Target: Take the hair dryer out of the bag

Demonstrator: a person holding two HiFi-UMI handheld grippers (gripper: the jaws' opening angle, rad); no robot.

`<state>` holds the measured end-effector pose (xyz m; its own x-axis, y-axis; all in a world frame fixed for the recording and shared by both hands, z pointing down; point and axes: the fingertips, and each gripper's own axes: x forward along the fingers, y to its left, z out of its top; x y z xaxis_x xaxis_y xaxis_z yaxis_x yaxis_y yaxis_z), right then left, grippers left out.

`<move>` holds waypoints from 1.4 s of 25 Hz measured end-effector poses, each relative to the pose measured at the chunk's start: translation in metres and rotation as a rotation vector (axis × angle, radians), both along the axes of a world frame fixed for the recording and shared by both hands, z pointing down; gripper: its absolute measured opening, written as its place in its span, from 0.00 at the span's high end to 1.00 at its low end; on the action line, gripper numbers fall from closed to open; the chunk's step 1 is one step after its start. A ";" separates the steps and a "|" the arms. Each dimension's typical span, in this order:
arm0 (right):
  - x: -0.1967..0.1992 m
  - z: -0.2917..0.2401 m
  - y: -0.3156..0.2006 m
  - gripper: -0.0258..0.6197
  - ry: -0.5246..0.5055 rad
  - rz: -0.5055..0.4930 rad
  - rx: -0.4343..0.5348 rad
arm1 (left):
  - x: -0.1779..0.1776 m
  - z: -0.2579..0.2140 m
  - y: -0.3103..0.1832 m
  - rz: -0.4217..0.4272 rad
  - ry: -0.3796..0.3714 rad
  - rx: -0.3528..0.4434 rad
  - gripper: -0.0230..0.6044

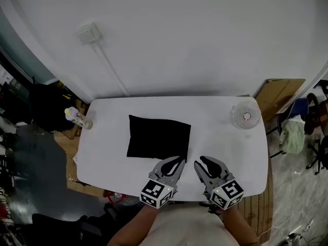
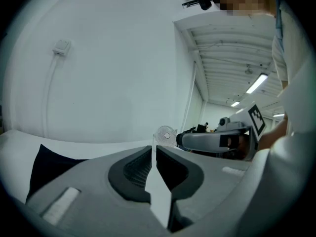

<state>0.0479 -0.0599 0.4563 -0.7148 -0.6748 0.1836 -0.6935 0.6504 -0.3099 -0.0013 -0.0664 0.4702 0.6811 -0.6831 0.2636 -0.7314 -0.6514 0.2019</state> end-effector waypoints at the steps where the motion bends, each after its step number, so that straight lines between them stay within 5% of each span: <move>1: 0.001 0.002 -0.002 0.81 -0.001 0.005 -0.004 | 0.001 0.002 -0.005 -0.002 -0.006 -0.002 0.94; 5: 0.003 0.010 -0.008 0.79 0.006 0.014 -0.021 | 0.005 0.012 -0.018 0.006 -0.027 -0.019 0.93; 16: 0.005 0.022 -0.023 0.78 0.021 0.024 -0.036 | 0.003 0.057 -0.047 -0.046 -0.140 -0.104 0.64; 25: 0.007 0.032 -0.030 0.76 0.035 0.021 -0.051 | -0.001 0.088 -0.067 -0.091 -0.158 -0.186 0.63; 35: 0.018 0.040 -0.036 0.76 0.039 0.043 -0.070 | -0.003 0.141 -0.083 -0.158 -0.299 -0.308 0.60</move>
